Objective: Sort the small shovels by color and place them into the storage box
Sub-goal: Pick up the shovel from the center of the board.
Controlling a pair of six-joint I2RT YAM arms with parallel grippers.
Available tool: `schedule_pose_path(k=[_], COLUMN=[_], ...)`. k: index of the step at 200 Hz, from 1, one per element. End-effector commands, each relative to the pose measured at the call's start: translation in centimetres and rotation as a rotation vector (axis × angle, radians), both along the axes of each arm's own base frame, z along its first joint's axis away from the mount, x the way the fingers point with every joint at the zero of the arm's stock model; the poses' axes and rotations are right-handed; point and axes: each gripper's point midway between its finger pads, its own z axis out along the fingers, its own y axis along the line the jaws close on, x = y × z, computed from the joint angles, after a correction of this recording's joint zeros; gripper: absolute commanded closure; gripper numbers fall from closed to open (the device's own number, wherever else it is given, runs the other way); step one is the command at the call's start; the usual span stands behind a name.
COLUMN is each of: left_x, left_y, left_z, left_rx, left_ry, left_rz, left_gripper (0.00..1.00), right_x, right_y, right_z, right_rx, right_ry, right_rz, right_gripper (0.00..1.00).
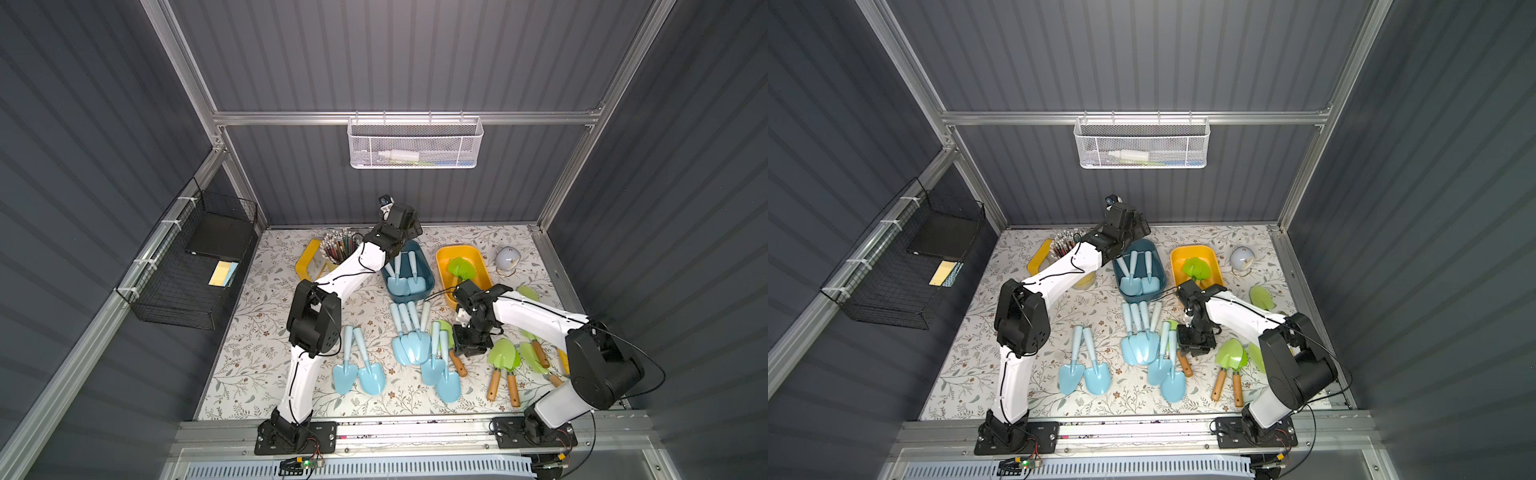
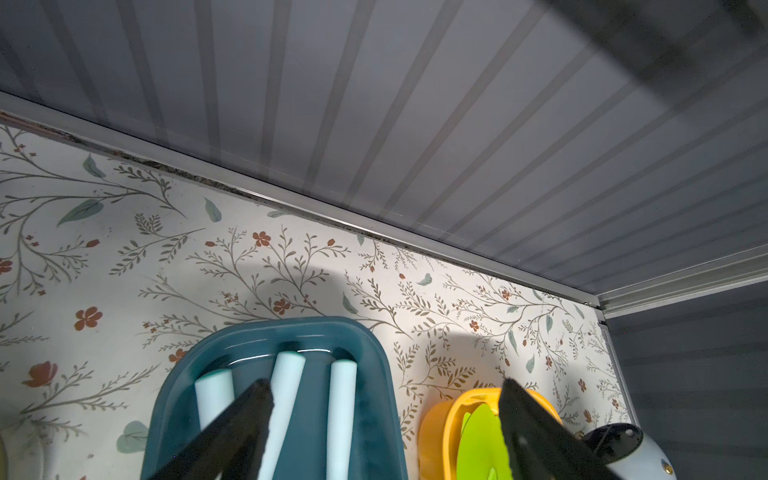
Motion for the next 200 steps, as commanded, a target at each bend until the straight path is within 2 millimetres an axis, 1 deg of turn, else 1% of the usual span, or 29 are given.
schedule_pose_path(k=[1, 12, 35, 69, 78, 82, 105, 126, 151, 180, 200], left_x=[0.1, 0.0, 0.1, 0.4, 0.5, 0.5, 0.7, 0.9, 1.1, 1.2, 1.2], left_y=[-0.8, -0.8, -0.7, -0.9, -1.0, -1.0, -1.3, -1.7, -2.1, -2.4, -2.3], left_z=[-1.1, -0.9, -0.7, -0.3, -0.1, 0.0, -0.1, -0.5, -0.8, -1.3, -1.3], left_rx=[0.035, 0.039, 0.048, 0.053, 0.051, 0.050, 0.046, 0.042, 0.032, 0.030, 0.031], left_ry=[0.022, 0.020, 0.013, 0.001, -0.003, -0.005, -0.006, -0.002, -0.003, 0.003, 0.005], left_rz=[-0.038, -0.040, -0.042, -0.047, -0.047, -0.047, -0.055, -0.069, -0.081, -0.090, -0.088], left_gripper=[0.12, 0.12, 0.12, 0.11, 0.11, 0.11, 0.11, 0.11, 0.10, 0.10, 0.10], right_x=[-1.2, -1.2, -1.6, -1.9, -2.1, -1.9, -2.2, -2.6, -2.5, -2.0, -1.6], right_y=[0.2, -0.2, -0.6, -0.8, -1.1, -1.6, -2.8, -4.4, -5.8, -6.2, -6.3], right_z=[-0.6, -1.1, -2.4, -4.3, -4.6, -4.8, -5.0, -5.0, -5.0, -5.6, -6.2], right_rx=[-0.004, -0.026, -0.045, -0.052, -0.059, -0.088, -0.129, -0.192, -0.231, -0.264, -0.289], right_ry=[0.030, 0.023, 0.040, 0.048, 0.052, 0.033, 0.014, 0.009, -0.008, 0.002, 0.006], right_rz=[-0.013, -0.020, -0.021, -0.054, -0.065, -0.070, -0.096, -0.134, -0.180, -0.186, -0.178], right_gripper=[0.64, 0.64, 0.64, 0.68, 0.71, 0.73, 0.86, 0.88, 0.86, 0.74, 0.71])
